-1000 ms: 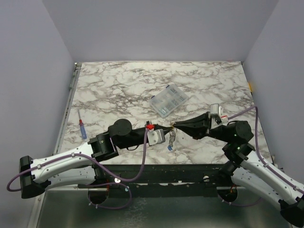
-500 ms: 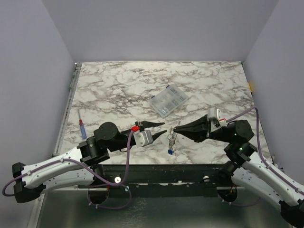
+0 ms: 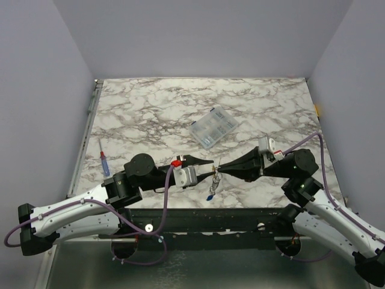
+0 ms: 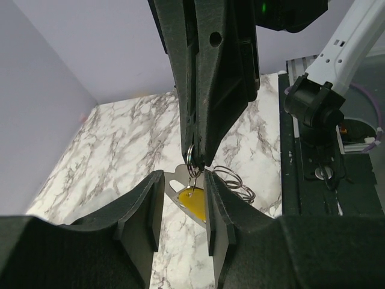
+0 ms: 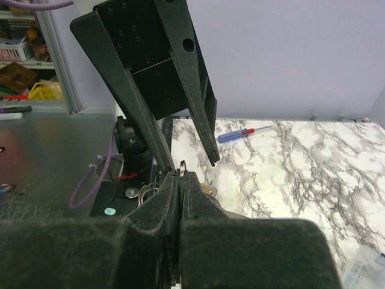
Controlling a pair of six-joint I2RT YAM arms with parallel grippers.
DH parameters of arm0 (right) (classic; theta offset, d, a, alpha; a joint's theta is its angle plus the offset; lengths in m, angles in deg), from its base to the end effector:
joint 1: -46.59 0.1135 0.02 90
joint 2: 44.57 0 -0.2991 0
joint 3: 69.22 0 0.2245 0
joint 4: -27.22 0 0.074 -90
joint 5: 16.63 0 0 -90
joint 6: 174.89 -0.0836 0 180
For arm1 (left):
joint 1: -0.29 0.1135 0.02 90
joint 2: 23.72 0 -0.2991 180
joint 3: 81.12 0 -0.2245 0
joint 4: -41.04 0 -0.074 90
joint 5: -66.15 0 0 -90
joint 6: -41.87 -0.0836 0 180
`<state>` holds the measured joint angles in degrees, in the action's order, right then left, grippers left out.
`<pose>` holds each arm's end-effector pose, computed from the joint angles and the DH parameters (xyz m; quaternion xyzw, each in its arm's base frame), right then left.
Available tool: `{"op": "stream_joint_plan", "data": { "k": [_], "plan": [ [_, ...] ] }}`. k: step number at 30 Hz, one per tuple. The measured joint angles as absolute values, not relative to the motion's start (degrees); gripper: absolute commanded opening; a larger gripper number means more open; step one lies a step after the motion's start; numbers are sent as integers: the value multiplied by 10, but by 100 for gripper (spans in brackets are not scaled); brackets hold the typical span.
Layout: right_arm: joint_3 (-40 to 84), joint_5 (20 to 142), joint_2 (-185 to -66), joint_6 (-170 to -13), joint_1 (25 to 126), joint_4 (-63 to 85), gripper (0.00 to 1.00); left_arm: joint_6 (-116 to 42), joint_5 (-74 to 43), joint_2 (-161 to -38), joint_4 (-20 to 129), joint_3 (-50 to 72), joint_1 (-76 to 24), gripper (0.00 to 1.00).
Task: Put the keys on the keyring
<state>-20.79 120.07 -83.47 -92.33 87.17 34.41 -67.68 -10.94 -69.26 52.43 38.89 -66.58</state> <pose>0.0625 0.1336 0.3763 -0.4611 0.4345 0.5158 0.5767 0.0548 -0.1758 0.3913 0.5275 0.4424 -0.3602 0.6295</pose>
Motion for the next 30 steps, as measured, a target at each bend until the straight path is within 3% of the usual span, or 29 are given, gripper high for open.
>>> {"op": "stream_joint_plan", "data": {
  "k": [5,21,26,30],
  "plan": [
    [-202,1209,-842,-924,872,347,0,-674,-108,-693,524,389,-666,38],
    [-190,1226,-848,-924,871,348,1,-670,-105,-716,514,388,-666,0],
    [-184,1233,-851,-924,871,348,1,-665,-106,-710,512,389,-666,0],
    [-180,1238,-851,-923,871,345,21,-664,-106,-706,502,393,-669,0]
  ]
}}
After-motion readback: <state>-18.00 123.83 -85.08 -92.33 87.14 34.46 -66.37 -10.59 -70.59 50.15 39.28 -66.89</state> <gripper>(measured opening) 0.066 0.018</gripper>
